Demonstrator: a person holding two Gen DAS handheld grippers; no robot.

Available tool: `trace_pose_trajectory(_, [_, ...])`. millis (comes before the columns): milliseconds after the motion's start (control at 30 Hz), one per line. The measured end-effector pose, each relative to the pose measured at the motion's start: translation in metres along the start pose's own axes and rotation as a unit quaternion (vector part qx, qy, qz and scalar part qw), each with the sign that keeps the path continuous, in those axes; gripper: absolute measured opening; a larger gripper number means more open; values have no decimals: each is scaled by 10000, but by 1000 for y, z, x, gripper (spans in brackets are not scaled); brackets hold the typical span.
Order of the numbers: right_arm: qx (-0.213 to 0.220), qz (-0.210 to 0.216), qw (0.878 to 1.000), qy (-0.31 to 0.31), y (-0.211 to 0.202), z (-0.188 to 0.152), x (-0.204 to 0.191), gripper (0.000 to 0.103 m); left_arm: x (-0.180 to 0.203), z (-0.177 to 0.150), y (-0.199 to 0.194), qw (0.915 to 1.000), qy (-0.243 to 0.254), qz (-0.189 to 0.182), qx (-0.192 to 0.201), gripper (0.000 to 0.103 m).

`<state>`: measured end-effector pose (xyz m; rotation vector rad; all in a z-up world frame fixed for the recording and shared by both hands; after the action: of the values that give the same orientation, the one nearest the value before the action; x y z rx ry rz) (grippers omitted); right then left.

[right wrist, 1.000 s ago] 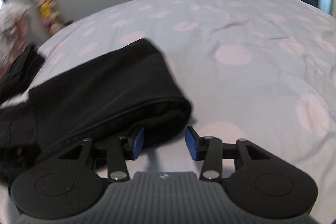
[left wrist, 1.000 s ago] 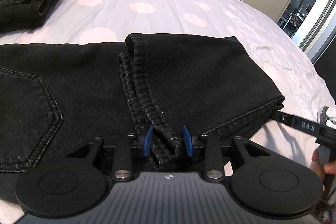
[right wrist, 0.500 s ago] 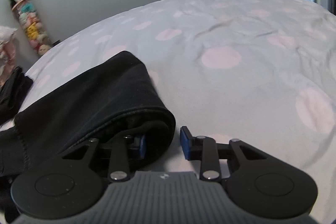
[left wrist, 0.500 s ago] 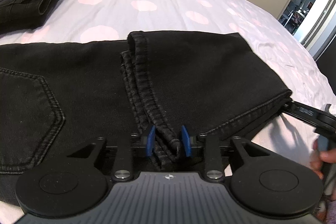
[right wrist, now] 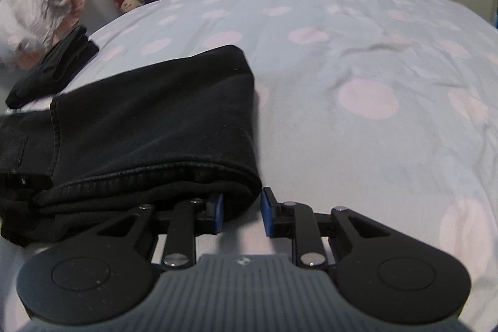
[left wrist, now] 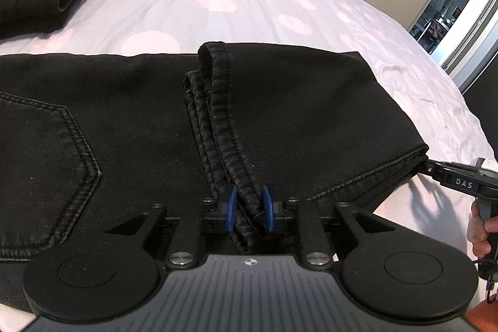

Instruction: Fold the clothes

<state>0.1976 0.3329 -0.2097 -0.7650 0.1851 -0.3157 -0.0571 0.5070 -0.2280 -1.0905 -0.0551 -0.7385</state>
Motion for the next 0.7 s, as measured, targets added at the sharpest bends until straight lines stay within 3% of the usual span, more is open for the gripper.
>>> trace_pose_trajectory(67, [4,4,9998,183,-5,-1,1,17,-1,1,0,10000,-20,-21,-16,23])
trace_pose_trajectory(200, [62,-68,9991,415,-16,-4,-2,10,-1,2,0,10000,-12,-33,-9,23])
trace_pose_trajectory(300, [133,-585,9978,273,-29,-2,-12,0,0,1,-2,10000,-49,-8,19,23])
trace_pose_trajectory(400, [226,-1297,9912,168,-44,0,-14,1,3,1,-5,9999,-143,45,77,24])
trace_pose_trajectory(433, [441,-1345,9899,27,-49,5,-21,1,4,1,-8,9997,-158,109,127,25])
trace_pose_trajectory(467, [655,-1392,9880,-114,-54,10,-29,4,4,1,-13,9995,-151,199,217,34])
trace_pose_trajectory(600, [1254,-1452,9783,-788,-59,24,-77,8,-1,6,-47,9955,-13,552,772,35])
trace_pose_trajectory(700, [1357,-1262,9770,-1055,-47,28,-118,7,-18,12,-78,9898,-296,767,1161,35])
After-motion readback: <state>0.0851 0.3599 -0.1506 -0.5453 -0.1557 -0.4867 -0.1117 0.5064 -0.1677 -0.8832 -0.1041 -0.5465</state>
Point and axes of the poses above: each gripper's, at about its wrist camera, not at the fingertips, and y roughly the way its jaws point, x to its right, z to its top, the point moved 7 cm from there along y, roughly the way its jaws point, and after that the axes turned 11 degrees about -y, right-handed, at the moved point
